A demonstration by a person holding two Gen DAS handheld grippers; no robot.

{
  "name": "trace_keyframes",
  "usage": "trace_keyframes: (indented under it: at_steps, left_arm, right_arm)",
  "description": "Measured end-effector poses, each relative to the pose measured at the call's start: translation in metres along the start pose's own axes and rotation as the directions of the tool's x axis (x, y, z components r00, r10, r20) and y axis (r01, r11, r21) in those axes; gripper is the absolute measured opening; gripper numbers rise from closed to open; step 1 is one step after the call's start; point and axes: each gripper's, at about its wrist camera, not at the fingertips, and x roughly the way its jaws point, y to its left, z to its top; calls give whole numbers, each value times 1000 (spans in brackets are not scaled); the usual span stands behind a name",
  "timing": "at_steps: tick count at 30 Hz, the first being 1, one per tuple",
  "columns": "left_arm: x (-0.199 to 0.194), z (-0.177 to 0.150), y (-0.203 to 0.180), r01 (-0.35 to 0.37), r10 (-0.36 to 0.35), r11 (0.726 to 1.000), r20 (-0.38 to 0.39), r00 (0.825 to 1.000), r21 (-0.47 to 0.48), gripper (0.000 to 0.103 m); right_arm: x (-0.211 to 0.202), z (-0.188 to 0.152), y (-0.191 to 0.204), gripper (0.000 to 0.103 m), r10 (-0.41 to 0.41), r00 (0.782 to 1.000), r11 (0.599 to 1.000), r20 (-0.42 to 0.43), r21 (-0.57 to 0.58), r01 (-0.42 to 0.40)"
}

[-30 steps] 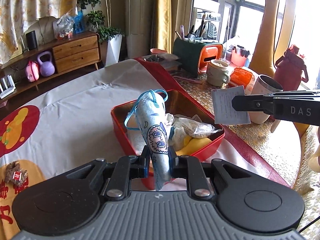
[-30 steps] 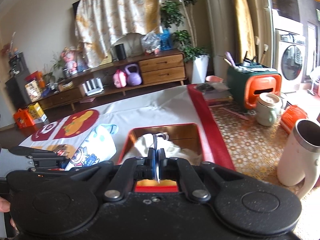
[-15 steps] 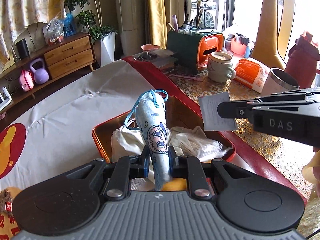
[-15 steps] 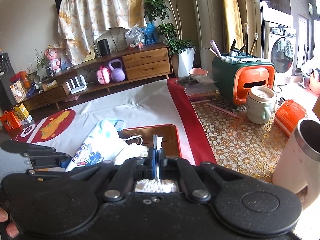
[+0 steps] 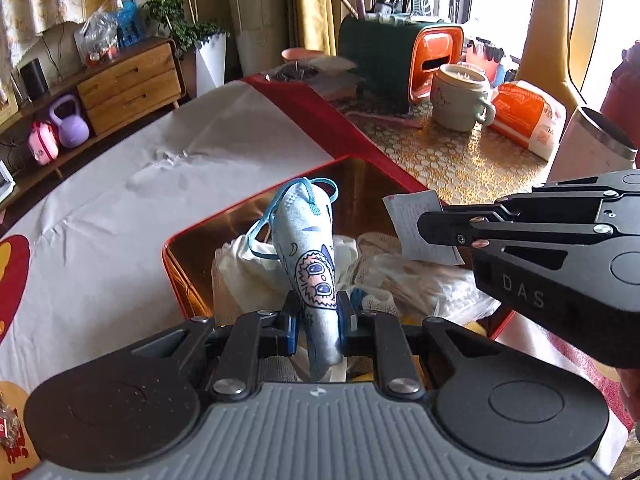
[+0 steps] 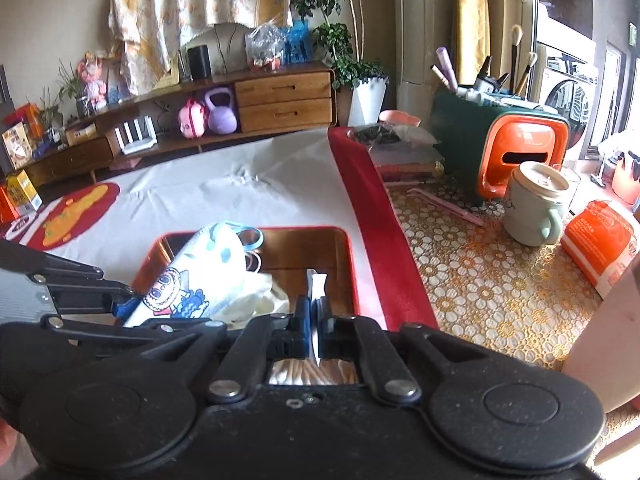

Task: Organize soft objects
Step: 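Open left tool inside red tin while right tool releases paper card beside mask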

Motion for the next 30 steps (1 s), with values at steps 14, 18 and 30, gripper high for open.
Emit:
trace_keyframes:
  at_steps: [14, 18, 30]
  left_arm:
    - [11, -13, 12, 45, -48, 997, -40, 998, -59, 19]
    - [8, -15, 11, 35, -37, 998, -39, 999, -52, 23]
    - [-14, -22, 9, 40, -40, 999, 7, 999, -30, 70]
  right_arm:
    - [2, -5, 11, 15, 56, 998, 998, -6, -32, -56]
    - [0, -6, 12, 20, 62, 998, 997, -23, -37, -63]
    - [-24, -9, 4, 42, 87, 996, 996, -20, -31, -88]
